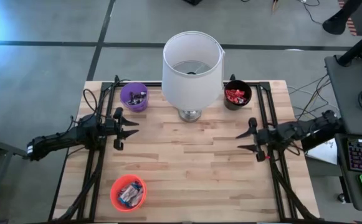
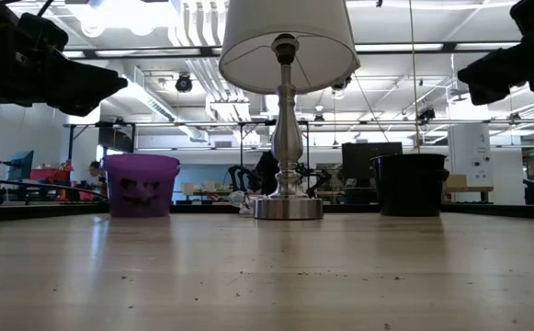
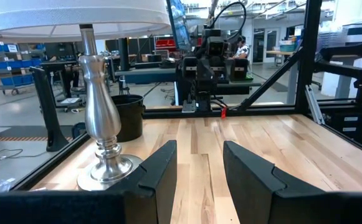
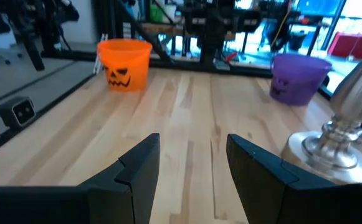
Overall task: Organize candy in baskets
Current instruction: Return to Home Position
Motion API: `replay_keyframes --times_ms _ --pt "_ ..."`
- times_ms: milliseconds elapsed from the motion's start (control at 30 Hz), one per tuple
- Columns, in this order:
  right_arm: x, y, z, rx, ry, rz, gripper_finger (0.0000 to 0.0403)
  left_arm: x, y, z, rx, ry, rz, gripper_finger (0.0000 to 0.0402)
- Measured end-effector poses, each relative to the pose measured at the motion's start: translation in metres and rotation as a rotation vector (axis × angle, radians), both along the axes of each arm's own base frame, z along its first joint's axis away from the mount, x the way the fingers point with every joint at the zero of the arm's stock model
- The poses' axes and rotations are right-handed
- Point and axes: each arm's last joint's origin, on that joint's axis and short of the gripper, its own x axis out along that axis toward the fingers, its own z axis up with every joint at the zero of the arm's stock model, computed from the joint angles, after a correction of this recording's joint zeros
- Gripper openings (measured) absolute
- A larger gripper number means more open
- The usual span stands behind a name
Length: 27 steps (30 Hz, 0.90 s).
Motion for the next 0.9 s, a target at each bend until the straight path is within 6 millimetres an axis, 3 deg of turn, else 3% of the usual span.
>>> replay_keyframes --times_ms 233,900 --pt "-0.008 -0.003 -0.002 0.008 -0.046 0.0 0.0178 0.0 0.0 0.0 0.0 0.0 0.0 0.0114" --pt "-0.003 -0.001 -0.013 -0.027 -0.061 0.005 0.0178 0.0 0.0 0.0 0.0 0.0 0.0 0.0114"
